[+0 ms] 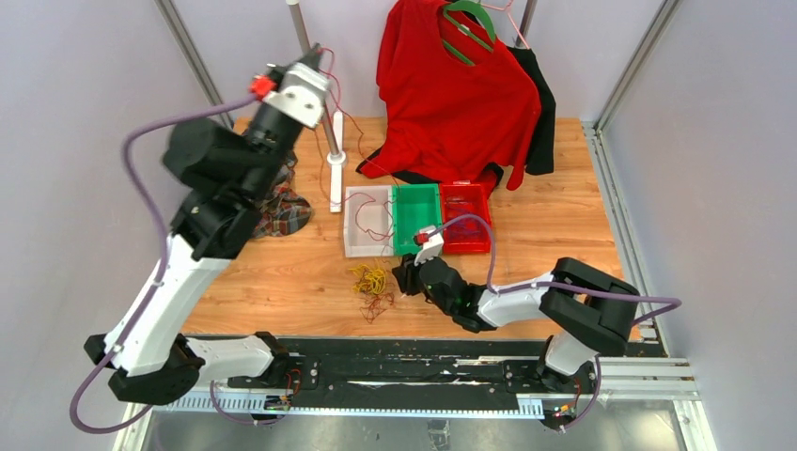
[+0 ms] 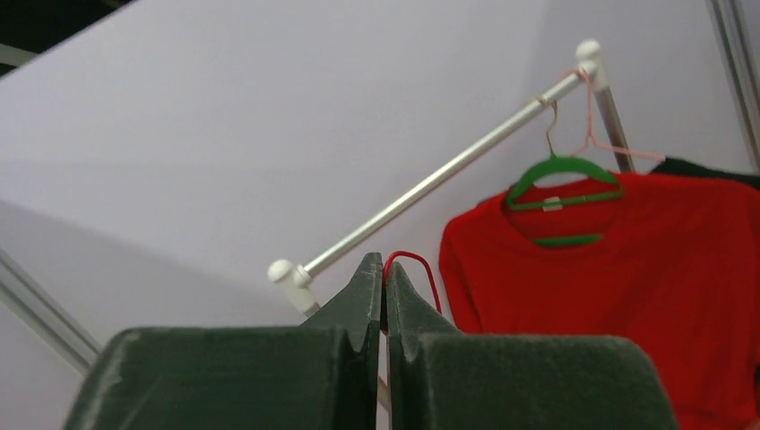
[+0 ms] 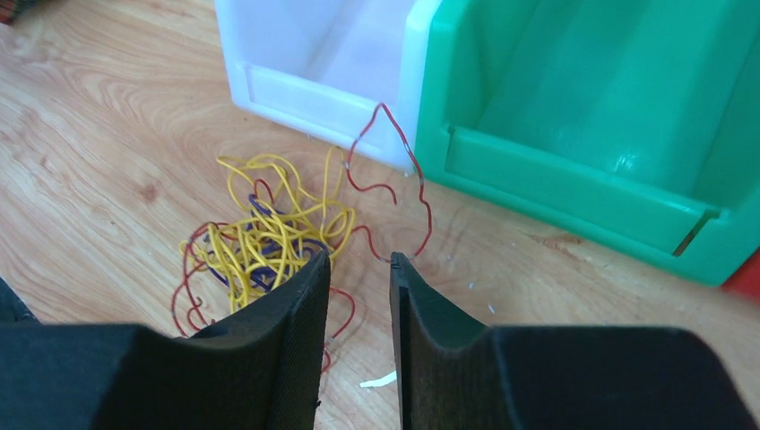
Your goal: Untangle the cables
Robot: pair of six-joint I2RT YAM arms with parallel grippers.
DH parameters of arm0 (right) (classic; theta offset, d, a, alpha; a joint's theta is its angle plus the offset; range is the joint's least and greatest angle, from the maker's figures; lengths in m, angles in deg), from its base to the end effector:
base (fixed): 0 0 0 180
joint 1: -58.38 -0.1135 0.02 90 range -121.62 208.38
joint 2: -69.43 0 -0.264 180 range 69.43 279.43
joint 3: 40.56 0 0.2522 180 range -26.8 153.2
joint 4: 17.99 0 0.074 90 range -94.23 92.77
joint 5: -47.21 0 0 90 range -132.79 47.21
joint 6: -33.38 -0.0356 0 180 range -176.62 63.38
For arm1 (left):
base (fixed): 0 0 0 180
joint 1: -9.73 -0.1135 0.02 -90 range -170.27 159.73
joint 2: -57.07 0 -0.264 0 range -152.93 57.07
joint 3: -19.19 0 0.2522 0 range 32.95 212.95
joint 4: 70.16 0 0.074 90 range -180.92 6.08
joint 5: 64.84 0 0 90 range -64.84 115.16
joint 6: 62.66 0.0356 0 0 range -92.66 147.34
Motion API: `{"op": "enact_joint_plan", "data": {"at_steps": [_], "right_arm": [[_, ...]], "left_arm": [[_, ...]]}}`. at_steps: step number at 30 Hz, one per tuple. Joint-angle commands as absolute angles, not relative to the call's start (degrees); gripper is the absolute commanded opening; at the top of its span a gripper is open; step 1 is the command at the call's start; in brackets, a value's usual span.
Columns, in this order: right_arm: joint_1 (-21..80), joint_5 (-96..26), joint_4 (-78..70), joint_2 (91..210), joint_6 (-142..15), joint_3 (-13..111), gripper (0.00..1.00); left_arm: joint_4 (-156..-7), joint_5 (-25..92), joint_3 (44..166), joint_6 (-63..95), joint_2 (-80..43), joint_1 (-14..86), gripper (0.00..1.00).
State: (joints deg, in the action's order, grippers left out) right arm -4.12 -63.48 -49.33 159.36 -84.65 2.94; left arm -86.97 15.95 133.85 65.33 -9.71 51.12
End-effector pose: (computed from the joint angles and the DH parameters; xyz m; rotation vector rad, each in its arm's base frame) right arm 0.1483 0.2577 0.1668 -0.3044 1.8639 0.7776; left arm 0.1377 -0.1138 0.5995 0.5426 0.8829 0.0287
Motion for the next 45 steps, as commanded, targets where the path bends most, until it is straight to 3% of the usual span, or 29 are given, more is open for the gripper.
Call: {"op": "enact_joint_plan", "data": {"at_steps": [1, 13, 23, 45], "right_arm": [[-3.93, -62.92, -52.47, 162.19, -87.44, 2.25, 0.29], [-4.19, -63.93, -53.97, 160.97, -92.64, -3.59, 0.07], [-4.20, -65.71, -50.34, 155.08, -92.82, -5.03, 0.04], [-4.20, -67.86, -46.33, 151.19, -92.29, -5.20, 0.02]], "left_arm": [[-83.57, 15.76, 127.95, 67.35, -9.57, 51.47, 0.01], [-77.62, 11.74, 113.90, 74.11, -11.35, 51.26, 0.01], [-75.17, 12.62, 104.22, 76.12, -13.07, 49.95, 0.01], [-80.99, 8.59, 97.99, 67.48, -19.56, 44.19, 0.00]]}}
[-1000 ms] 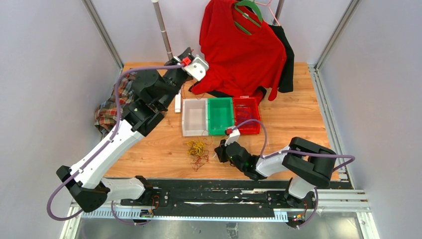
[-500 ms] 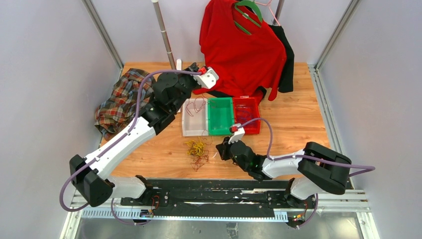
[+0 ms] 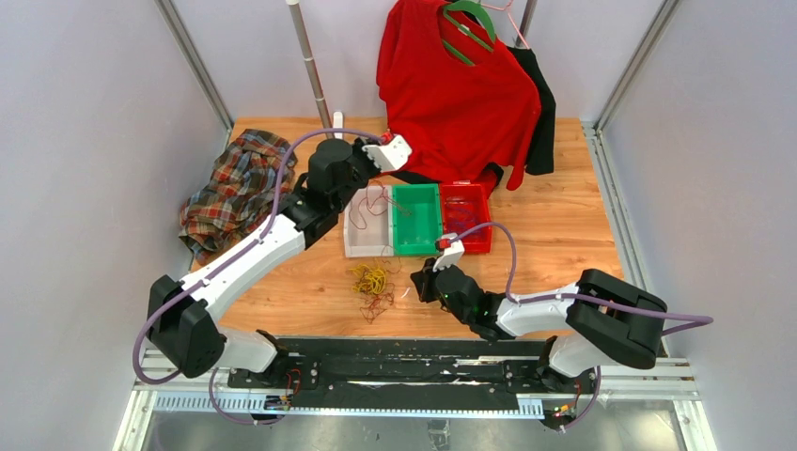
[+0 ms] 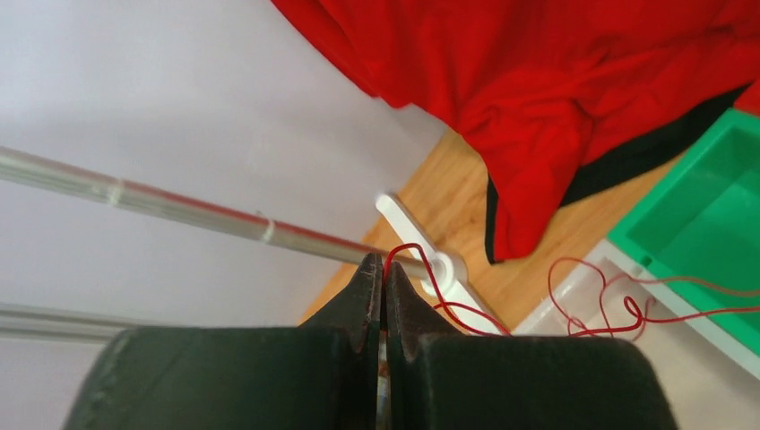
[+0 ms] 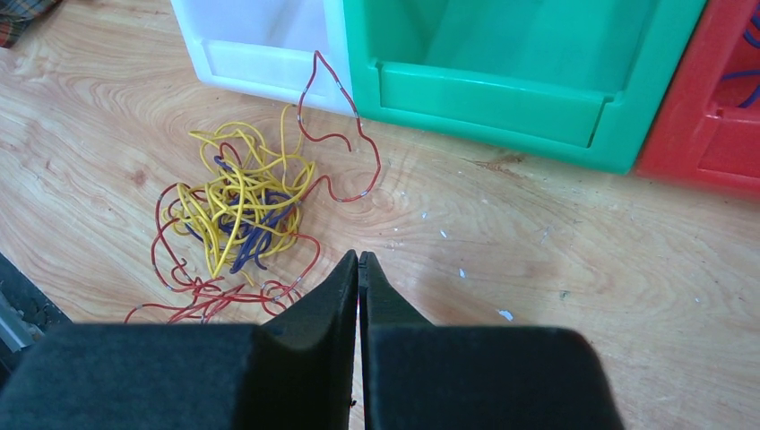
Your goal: Untangle the cables
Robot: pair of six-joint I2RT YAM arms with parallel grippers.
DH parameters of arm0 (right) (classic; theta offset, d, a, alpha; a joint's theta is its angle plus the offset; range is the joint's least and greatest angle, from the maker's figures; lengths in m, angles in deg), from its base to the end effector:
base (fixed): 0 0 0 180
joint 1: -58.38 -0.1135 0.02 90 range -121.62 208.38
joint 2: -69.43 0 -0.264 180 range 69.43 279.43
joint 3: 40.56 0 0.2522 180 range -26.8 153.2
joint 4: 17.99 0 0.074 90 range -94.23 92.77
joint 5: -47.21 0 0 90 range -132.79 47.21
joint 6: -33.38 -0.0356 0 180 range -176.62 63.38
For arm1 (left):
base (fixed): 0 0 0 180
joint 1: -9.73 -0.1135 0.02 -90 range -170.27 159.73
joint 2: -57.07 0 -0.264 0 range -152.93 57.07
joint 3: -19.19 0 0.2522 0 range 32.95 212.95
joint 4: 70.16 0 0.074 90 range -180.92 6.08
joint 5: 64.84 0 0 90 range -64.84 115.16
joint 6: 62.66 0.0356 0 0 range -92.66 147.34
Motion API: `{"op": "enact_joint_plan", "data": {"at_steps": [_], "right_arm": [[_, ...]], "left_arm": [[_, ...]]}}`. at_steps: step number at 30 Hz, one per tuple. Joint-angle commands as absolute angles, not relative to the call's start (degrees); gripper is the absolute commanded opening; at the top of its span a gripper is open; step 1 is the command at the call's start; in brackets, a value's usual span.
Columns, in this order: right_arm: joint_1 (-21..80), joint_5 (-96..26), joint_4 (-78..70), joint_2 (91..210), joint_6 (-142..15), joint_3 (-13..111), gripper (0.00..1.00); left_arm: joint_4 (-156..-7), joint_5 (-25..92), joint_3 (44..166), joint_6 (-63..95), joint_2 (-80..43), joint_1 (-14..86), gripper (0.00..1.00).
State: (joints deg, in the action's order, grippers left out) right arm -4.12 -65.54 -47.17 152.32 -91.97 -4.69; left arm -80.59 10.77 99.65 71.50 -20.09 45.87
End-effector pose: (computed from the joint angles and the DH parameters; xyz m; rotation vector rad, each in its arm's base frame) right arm 0.1327 0.2251 0.1582 -0.1767 1.9290 0.7995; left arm 0.2643 -0.1820 0.3720 0.9462 1.4139 0.3173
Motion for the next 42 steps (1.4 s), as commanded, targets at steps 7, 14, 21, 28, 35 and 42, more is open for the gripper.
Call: {"op": "enact_joint_plan", "data": {"at_steps": [7, 14, 21, 28, 35, 42], "right_arm": [[-3.01, -66.88, -44.65, 148.66, -89.49, -3.24, 0.03], [4.10, -61.36, -38.27, 143.36, -88.33, 2.60, 0.12], [10.15, -55.64, -32.78, 145.83, -84.49, 14.43, 0.15], [10.21, -54.76, -34.63, 151.33, -84.78, 18.11, 0.15], [10.21, -55.16, -37.38, 151.57, -86.75, 15.15, 0.14], [11.87, -56.55, -37.74, 148.70, -87.73, 10.95, 0.12]], "left_arm": [[-86.45, 15.18, 100.41, 54.62, -12.32, 39.89, 0.01], [-89.25, 19.33, 97.78, 52.99, -4.80, 39.88, 0.01], [-89.13, 18.77, 95.49, 52.84, -4.02, 39.88, 0.01], [-88.55, 18.58, 98.20, 52.36, -9.46, 39.88, 0.01], [-86.20, 17.16, 102.02, 55.26, -17.24, 39.88, 0.01], [-85.28, 10.87, 101.66, 60.79, -23.69, 39.88, 0.01]]}}
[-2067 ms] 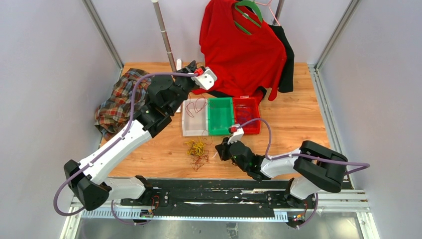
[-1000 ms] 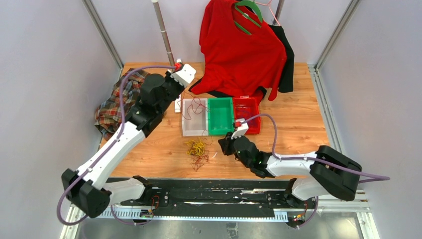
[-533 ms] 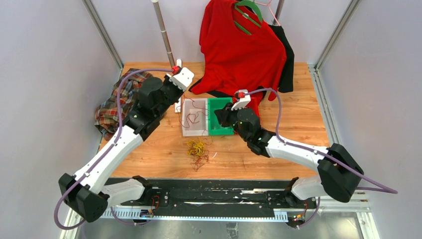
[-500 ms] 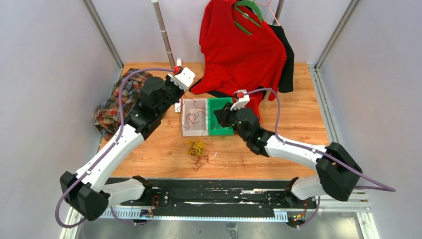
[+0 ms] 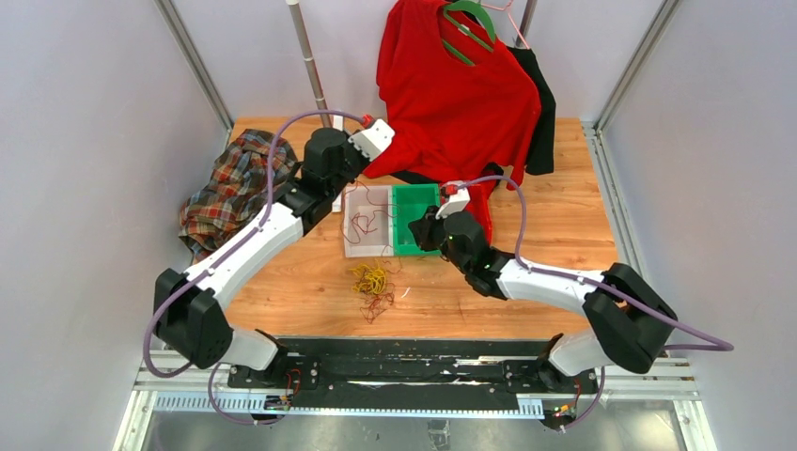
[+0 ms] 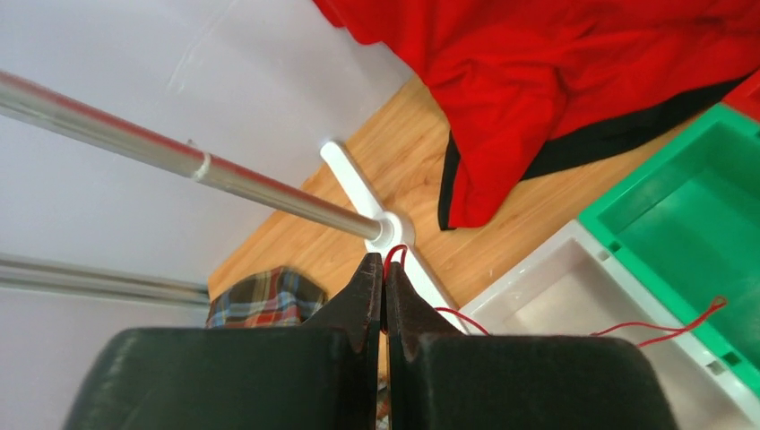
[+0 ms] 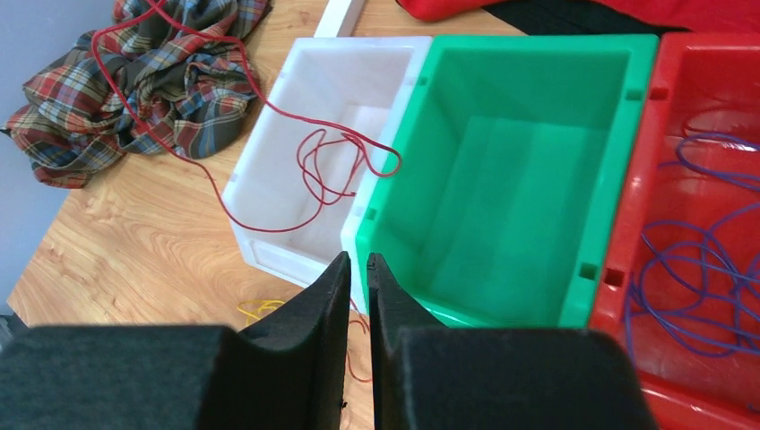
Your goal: Untangle the cables
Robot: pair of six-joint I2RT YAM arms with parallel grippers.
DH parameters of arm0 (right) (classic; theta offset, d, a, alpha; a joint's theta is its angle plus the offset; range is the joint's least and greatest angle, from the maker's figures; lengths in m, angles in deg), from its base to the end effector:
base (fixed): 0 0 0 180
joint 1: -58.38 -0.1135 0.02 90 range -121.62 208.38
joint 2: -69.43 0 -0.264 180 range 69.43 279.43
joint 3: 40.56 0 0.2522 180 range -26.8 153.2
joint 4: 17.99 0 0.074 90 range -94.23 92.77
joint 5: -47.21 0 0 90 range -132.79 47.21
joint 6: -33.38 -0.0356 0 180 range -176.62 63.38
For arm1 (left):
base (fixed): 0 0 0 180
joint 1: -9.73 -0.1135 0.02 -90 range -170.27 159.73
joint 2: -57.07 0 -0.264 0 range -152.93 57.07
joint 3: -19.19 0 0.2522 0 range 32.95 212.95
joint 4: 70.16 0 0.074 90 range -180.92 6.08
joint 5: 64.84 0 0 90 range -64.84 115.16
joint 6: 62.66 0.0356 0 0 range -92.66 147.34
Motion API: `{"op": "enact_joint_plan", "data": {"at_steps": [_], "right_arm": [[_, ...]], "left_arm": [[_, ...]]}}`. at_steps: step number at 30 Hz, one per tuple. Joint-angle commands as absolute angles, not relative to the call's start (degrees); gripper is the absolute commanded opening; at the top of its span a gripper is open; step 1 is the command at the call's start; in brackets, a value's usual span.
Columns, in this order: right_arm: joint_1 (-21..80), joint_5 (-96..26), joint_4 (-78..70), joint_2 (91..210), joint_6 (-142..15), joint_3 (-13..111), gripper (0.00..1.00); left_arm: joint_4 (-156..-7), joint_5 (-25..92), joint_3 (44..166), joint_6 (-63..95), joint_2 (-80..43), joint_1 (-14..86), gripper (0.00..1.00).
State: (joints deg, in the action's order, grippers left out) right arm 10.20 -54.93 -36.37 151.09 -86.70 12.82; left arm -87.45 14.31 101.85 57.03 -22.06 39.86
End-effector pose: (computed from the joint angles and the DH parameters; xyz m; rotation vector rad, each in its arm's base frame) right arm 0.2129 0.2268 0.2365 -0.1245 1.8066 0.8081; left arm 0.2869 -0.1587 0.3624 0.7833 1.6314 0.1659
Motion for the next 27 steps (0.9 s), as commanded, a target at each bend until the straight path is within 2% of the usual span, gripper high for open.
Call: {"op": "enact_joint_plan", "data": {"at_steps": [1, 7, 17, 23, 27], "right_arm": [[12.27, -56.52, -37.53, 148.25, -87.81, 10.57, 0.12], [13.38, -57.69, -36.64, 144.14, -88.42, 6.73, 0.11], [13.70, -60.83, -32.40, 135.81, -89.24, 1.57, 0.10], [13.69, -61.17, -31.40, 134.18, -89.71, 0.46, 0.10], [13.68, -60.89, -31.03, 134.12, -89.84, 0.77, 0.10]], "left_arm": [[-85.17, 11.14, 100.96, 61.05, -23.88, 39.88, 0.01], [-89.94, 17.82, 102.33, 58.15, -28.28, 40.32, 0.01], [-88.07, 17.68, 102.35, 61.24, -38.40, 41.03, 0.00], [-86.08, 17.67, 101.22, 63.02, -41.90, 40.94, 0.00], [-89.76, 19.48, 102.68, 63.43, -43.58, 40.89, 0.00]]}}
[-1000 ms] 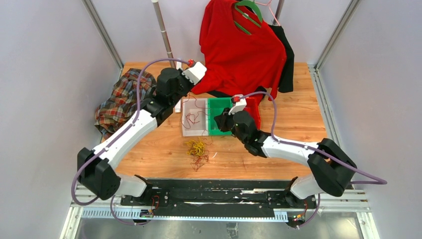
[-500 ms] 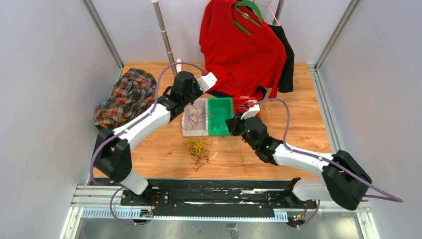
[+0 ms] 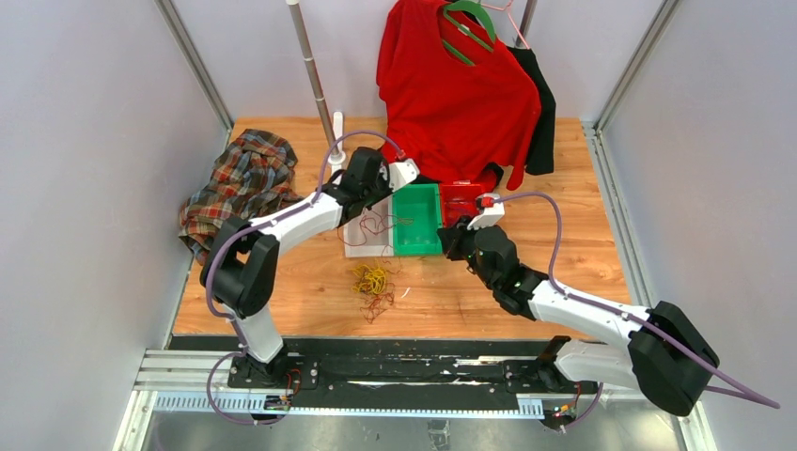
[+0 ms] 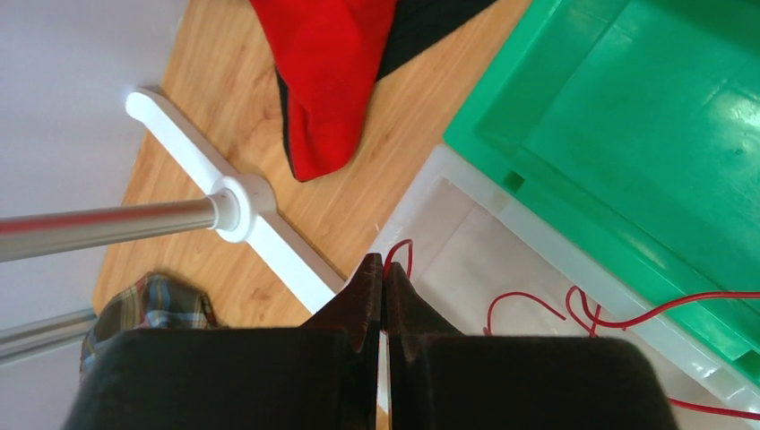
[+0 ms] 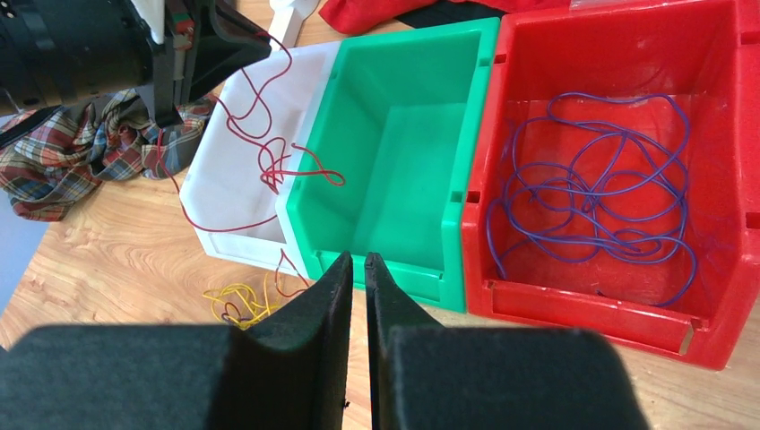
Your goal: Untangle the cables
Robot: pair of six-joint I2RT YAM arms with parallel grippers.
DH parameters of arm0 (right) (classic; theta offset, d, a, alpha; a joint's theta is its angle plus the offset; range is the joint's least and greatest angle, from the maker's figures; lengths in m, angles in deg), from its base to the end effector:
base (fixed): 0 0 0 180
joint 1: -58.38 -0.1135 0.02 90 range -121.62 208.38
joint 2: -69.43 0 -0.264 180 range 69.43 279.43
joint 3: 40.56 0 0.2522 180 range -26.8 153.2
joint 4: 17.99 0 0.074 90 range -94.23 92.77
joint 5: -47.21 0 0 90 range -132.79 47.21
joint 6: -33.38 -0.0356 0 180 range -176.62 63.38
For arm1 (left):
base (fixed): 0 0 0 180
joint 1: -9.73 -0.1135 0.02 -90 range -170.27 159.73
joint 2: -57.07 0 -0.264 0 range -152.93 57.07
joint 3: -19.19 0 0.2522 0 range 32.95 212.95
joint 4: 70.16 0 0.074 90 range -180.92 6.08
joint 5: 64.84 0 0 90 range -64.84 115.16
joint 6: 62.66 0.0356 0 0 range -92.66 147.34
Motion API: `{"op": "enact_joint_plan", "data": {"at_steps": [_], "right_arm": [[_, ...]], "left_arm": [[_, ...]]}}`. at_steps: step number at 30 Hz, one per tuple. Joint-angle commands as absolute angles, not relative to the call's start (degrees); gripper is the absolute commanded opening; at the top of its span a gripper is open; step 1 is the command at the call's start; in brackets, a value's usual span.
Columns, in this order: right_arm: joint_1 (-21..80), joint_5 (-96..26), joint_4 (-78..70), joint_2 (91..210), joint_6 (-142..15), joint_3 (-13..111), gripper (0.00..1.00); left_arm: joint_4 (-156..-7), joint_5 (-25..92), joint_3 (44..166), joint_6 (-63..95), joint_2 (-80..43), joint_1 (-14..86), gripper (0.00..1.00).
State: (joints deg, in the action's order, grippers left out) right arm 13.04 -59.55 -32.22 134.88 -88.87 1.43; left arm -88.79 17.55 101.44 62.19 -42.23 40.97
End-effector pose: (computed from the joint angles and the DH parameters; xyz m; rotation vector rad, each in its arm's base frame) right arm 0.1819 0.1694 0.2359 0.0186 1.7832 0.7399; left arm 0.3381 -0.1996 0.2363 1.1325 1.8780 0.1811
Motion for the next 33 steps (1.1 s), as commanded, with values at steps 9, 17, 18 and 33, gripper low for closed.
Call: {"op": "enact_joint_plan", "data": {"at_steps": [9, 17, 18, 33], "right_arm": [[13.65, -59.66, -30.86, 135.40, -89.05, 2.98, 0.10], [13.67, -56.77, -29.81, 138.12, -87.93, 6.72, 0.19], [13.65, -55.81, -29.73, 138.75, -87.84, 7.42, 0.22], [9.41, -45.37, -31.56, 157.34, -85.85, 20.41, 0.27]], "left_arm": [[-108.01, 29.09, 113.59, 62.53, -44.63, 38.56, 0.44], [-124.10, 33.36, 124.31, 61.92, -44.40, 34.13, 0.98], [-126.23, 34.37, 124.82, 62.10, -43.99, 33.08, 0.98], [-121.88, 49.00, 99.09, 57.29, -29.70, 18.34, 0.88]]}}
